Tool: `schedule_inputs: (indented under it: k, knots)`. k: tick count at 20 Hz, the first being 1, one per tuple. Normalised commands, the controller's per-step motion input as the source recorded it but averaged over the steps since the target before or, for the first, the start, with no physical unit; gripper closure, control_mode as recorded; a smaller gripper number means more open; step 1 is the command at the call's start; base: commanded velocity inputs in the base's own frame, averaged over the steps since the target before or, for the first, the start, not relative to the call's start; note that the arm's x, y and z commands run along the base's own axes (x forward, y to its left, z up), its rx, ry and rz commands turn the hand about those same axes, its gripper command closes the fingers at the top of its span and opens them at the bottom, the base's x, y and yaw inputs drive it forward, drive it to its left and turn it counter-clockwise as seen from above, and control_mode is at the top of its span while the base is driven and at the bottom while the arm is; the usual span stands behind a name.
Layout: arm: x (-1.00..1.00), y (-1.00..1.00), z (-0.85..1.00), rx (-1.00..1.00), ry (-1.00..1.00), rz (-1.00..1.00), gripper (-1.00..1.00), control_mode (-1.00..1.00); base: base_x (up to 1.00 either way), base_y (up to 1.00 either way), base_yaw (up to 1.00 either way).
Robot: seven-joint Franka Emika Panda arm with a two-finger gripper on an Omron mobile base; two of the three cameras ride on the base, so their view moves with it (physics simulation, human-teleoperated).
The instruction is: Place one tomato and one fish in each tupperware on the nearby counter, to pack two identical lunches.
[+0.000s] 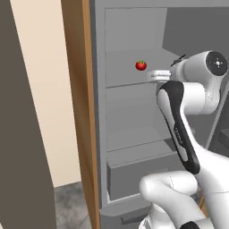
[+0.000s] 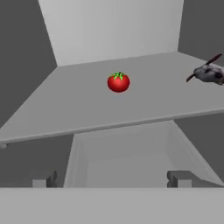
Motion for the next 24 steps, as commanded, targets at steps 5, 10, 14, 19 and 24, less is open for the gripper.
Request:
schedule_inputs:
  k: [5, 10, 14, 19, 24]
  knots:
    - [0.69, 0.00, 0.02, 0.00, 0.08, -0.08, -1.00, -1.00, 0.00, 0.00, 0.00]
    - [0.57, -0.04, -0.01, 0.00, 0.02, 0.00, -1.00, -1.00, 0.00, 0.00, 0.00]
    - [0.64, -0.11, -0.01, 0.01, 0.00, 0.00, -1.00, -1.00, 0.00, 0.00, 0.00]
    - [0.62, 0.00, 0.00, 0.00, 0.00, 0.00, -1.00, -1.00, 0.00, 0.00, 0.00]
    - [0.52, 0.00, -0.04, 0.00, 0.03, 0.00, -1.00, -1.00, 0.00, 0.00, 0.00]
